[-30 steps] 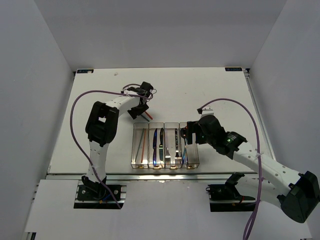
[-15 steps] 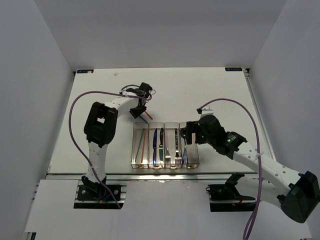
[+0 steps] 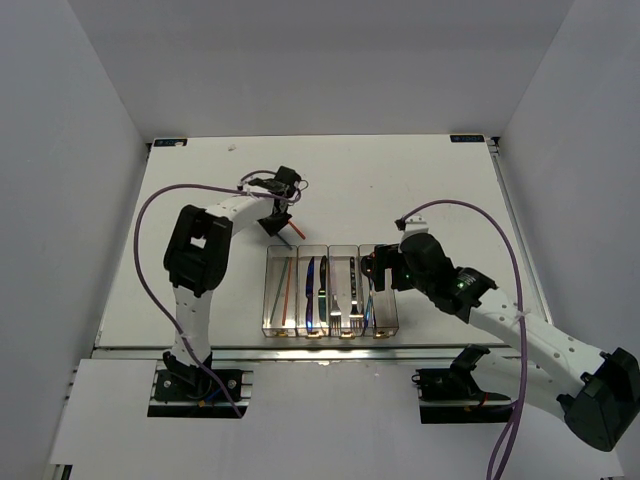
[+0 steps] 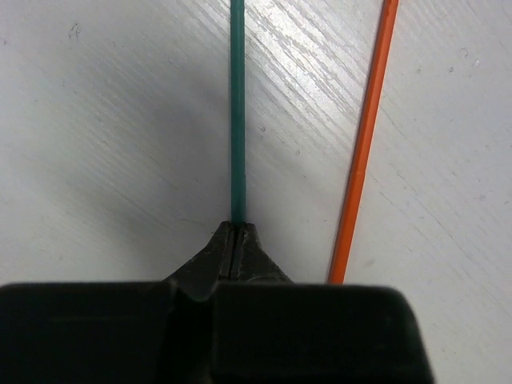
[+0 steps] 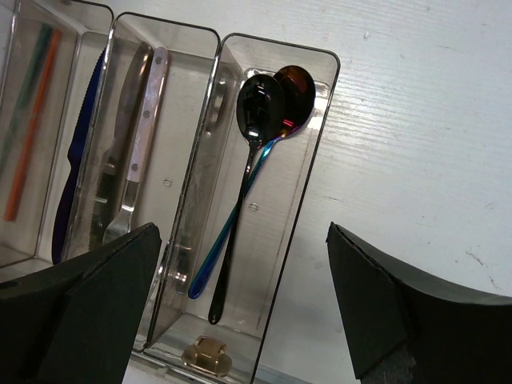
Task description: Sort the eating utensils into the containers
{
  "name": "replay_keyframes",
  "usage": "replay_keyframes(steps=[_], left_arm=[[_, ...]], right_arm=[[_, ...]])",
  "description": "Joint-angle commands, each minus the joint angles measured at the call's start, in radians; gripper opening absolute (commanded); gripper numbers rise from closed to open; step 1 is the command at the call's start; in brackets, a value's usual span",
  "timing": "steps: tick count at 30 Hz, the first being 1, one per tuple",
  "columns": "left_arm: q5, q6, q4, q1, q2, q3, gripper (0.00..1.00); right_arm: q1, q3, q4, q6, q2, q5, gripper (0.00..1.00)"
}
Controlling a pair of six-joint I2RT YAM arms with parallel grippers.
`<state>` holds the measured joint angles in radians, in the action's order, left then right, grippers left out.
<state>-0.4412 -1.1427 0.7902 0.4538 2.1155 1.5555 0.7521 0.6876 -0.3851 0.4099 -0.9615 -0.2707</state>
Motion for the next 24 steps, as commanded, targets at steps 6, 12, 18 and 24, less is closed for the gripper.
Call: replay_keyframes(steps=[6, 12, 18, 24], left_arm=[[-0.014, 0.054, -0.011, -0.085, -0.074, -0.052, 0.00], [-0.108, 0.162, -0.078, -0.136, -0.239, -0.052, 0.00], [-0.064, 0.285, -0.164, -0.185, -0.347, -0.045, 0.00], [0.209, 0.572, -0.136, -0.184, -0.434, -0.063, 0.00]], right_arm=[[-0.007, -0.014, 0.026, -0.017, 0.049, 0.004, 0.89], [-0.007, -0.011, 0.023, -0.017, 0.043, -0.001, 0.89], [-0.008, -0.003, 0.014, -0.025, 0.023, 0.001, 0.89], [-0.017, 0.000, 0.009, -0.019, 0.032, -0.009, 0.89]])
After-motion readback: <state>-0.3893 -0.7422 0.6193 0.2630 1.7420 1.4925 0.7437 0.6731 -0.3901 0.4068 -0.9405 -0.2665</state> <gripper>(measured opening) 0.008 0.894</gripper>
